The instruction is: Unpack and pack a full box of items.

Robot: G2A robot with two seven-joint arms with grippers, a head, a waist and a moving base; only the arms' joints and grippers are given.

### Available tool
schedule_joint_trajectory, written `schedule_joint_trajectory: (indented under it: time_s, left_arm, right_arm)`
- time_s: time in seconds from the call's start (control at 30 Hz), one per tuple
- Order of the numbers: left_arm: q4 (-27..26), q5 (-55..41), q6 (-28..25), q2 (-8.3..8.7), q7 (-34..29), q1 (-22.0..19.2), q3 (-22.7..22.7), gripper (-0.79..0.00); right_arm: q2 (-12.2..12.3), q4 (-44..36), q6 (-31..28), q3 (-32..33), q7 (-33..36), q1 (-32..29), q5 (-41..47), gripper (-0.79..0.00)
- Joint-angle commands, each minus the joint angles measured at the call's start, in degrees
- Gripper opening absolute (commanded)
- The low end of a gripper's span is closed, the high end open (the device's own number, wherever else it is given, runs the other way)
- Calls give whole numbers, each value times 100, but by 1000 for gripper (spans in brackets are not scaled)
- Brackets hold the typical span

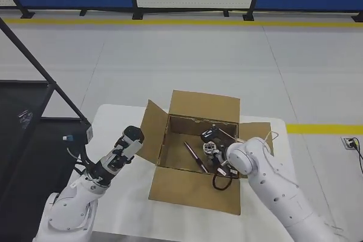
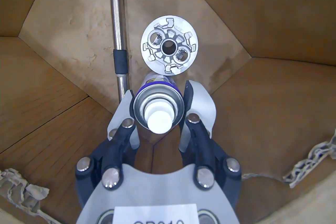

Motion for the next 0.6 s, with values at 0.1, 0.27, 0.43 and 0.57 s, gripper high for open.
schedule_joint_trajectory:
  time_s: [0.1, 0.27, 0.43, 0.57]
  left_arm:
    - [0, 0, 0, 0, 0, 0, 0, 0]
    - [0, 0, 0, 0, 0, 0, 0, 0]
    - [0, 0, 0, 0, 0, 0, 0, 0]
    - [0, 0, 0, 0, 0, 0, 0, 0]
  right_arm:
    - [80, -354, -240, 323, -20, -147, 221, -785]
    - [255, -1239, -335, 914, 71, -589, 259, -785]
    - [460, -2787, -174, 1834, -474, -1403, -16, -785]
    - [563, -3881, 233, 2609, -1448, -2139, -481, -785]
